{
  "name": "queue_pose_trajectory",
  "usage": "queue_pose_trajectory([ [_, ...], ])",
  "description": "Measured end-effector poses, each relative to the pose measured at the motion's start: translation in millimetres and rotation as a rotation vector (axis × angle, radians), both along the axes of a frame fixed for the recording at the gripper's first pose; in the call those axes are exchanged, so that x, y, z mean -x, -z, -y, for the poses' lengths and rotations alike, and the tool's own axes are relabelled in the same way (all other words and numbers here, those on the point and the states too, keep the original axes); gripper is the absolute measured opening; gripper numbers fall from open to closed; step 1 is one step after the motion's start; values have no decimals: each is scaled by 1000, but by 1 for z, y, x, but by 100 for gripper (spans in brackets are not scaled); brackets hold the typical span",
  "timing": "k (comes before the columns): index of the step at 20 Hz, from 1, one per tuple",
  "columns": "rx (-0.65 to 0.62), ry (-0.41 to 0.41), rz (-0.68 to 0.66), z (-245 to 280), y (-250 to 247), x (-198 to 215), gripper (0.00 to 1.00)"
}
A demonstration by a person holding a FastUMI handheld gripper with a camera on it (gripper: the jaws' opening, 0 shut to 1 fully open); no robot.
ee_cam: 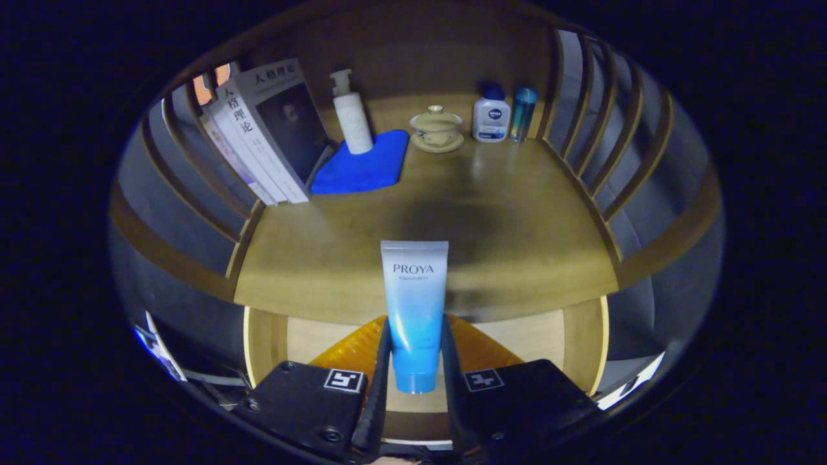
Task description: Pull open the drawer, take out the items inside it, and place them on the countertop above the cabinet.
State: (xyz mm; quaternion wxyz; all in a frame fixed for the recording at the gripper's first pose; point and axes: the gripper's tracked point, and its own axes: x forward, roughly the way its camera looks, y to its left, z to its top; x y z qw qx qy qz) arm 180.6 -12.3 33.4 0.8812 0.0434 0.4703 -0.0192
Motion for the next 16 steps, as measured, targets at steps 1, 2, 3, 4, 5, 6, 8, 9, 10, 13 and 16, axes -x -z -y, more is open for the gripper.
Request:
queue_pose_trajectory([
  [1,-1,2,0,-1,0,-7,43],
  [2,-5,4,-1,-2,1,-15,43],
  [3,-11,4,-8,-3,2,-21,43],
  [4,-14,3,-13,-3,4,-24,43],
  [5,-9,10,-17,-1,6,-30,43],
  [6,-1,10,-19,1,8,-36,43],
  [8,6,22,-27,3,13,-46,43],
  [9,4,27,-35,3,15,-51,43],
  [10,1,25,-40,4,17,-53,43],
  [13,16,31,-60,8,23,-57,43],
  [16,26,22,-77,10,27,-61,43],
])
